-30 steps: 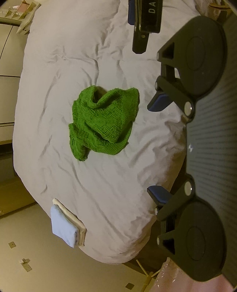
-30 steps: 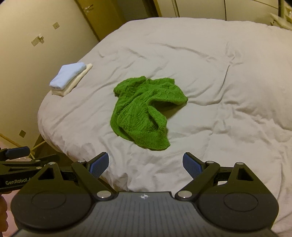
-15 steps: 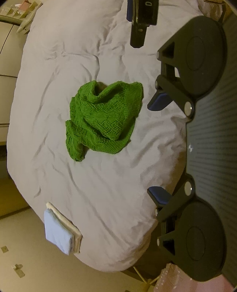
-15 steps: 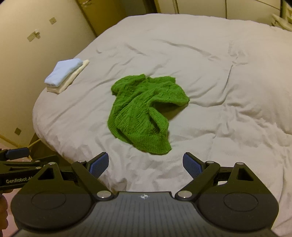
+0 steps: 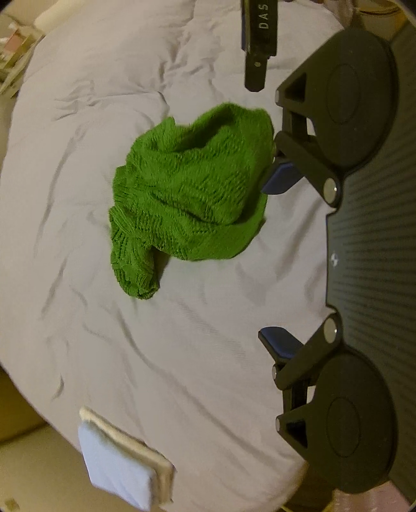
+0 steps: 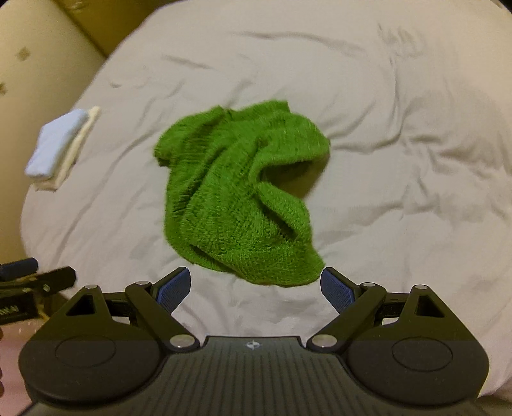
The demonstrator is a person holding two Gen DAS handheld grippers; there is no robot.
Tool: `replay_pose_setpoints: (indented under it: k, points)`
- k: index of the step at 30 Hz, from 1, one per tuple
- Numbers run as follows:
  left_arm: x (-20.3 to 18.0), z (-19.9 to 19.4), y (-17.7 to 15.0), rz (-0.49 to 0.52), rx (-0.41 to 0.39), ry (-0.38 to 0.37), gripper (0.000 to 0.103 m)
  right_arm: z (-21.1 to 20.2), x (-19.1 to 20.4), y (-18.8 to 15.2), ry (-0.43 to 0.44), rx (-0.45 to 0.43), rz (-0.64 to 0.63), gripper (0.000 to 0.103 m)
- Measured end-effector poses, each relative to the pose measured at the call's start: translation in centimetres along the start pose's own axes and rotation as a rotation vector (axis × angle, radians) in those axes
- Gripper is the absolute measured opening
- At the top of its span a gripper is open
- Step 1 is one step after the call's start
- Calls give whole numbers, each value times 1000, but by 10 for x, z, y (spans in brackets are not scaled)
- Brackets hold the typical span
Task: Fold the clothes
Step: 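Move both open tools over the crumpled vest to find its edges, then grasp the vest edge with the left gripper while the right gripper grasps another edge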
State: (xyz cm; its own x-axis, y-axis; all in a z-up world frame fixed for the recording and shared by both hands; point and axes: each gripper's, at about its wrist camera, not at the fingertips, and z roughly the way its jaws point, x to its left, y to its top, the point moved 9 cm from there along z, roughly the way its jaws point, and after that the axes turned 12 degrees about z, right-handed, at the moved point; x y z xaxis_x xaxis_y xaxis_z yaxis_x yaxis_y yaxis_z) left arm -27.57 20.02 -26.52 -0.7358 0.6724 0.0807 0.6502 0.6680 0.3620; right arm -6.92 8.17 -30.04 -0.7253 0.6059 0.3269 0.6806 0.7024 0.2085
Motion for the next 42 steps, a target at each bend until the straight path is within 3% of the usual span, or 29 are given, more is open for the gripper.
replay_pose_setpoints:
  k: [7, 14, 23, 30, 32, 33, 34, 36, 37, 42]
  points:
    - [27, 63, 17, 94, 49, -112, 87, 35, -24, -15, -90, 29, 203, 90]
    - [31, 117, 38, 75, 53, -199, 87, 52, -59, -28, -162, 50, 329, 90]
    - [33, 167, 70, 12, 33, -258, 92, 88, -55, 14, -117, 12, 308, 90]
    - [19, 209, 97, 36, -26, -296, 92, 130, -51, 41, -57, -10, 153, 90]
    - [11, 221, 101, 46, -27, -334, 82, 141, -48, 43, -20, -17, 125, 90]
    - [6, 225, 101, 53, -21, -353, 55, 146, -46, 43, 5, -15, 114, 88]
    - [2, 226, 100, 63, -9, -355, 40, 150, -44, 42, 37, -2, 109, 69]
    - [-3, 218, 97, 89, -9, -355, 22, 154, -40, 38, 126, 56, 146, 32]
    - [-1, 205, 96, 97, -26, -345, 8, 151, -38, 36, 157, 84, 176, 23]
    - [36, 109, 94, -9, -102, -387, 6, 91, -34, 47, 356, 115, 305, 17]
